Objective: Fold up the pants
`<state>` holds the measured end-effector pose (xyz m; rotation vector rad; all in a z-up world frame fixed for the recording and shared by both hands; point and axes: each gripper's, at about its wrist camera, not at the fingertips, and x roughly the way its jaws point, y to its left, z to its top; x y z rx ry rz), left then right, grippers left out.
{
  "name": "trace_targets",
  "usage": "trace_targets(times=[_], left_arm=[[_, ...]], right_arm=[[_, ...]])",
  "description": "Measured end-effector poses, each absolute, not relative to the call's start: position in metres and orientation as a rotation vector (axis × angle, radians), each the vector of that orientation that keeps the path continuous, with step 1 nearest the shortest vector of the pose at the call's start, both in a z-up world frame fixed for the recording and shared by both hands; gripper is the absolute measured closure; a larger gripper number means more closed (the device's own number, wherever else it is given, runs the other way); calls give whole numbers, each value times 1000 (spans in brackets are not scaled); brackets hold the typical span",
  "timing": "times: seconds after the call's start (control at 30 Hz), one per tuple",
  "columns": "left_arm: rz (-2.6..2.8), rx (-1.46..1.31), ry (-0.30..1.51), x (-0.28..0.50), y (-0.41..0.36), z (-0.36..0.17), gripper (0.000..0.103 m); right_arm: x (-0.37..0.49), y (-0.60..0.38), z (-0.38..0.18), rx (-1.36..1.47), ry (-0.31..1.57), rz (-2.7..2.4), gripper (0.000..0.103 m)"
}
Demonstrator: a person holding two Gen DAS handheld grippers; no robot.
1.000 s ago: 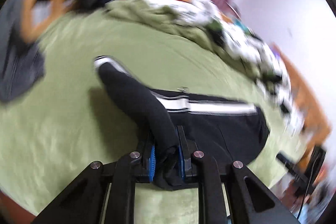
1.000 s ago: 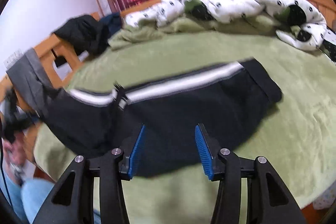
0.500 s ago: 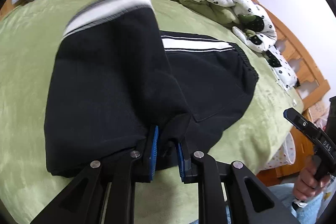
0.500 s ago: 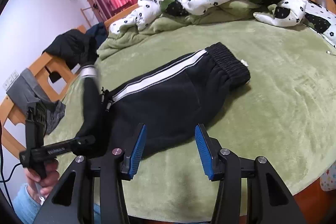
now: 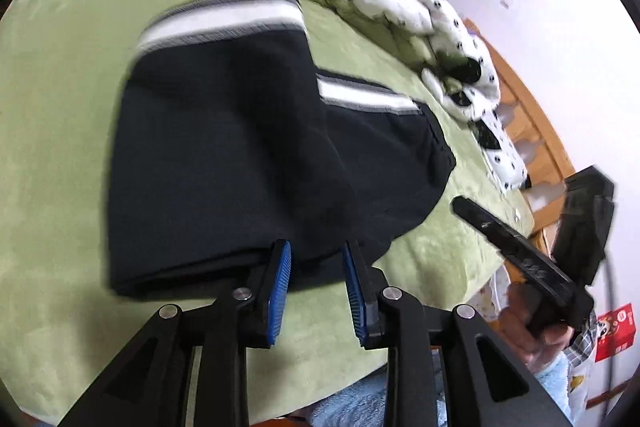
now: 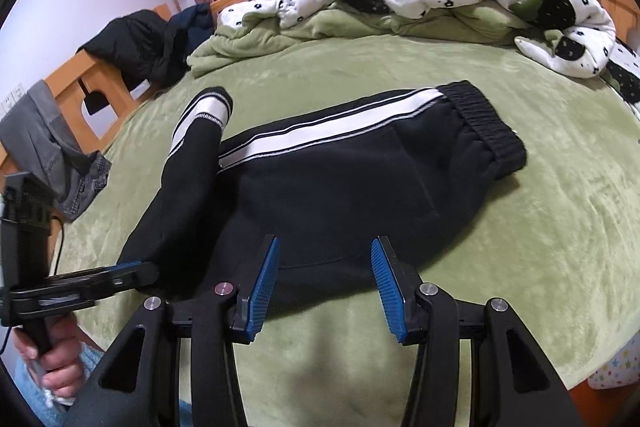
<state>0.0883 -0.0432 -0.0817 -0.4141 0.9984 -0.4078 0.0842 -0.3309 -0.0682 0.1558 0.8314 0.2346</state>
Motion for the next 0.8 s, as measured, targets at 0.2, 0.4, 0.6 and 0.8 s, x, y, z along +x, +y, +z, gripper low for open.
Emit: trace_targets(times=[0.2,0.4,0.6,0.8], left_arm=[[-210,-382,889,74,6,-68,53],[-69,-315,830,70,30,-69,54],[-53,-332,816,67,47,-80,54],[-23,-381,862,72,62,-93,55]], right_arm=[[96,-292,-73,103,848,252,55],[99,-255,-81,133,853,284,64],[91,-218,-68,-15,786,257,75],[105,-220,-72,89,860,275,75]])
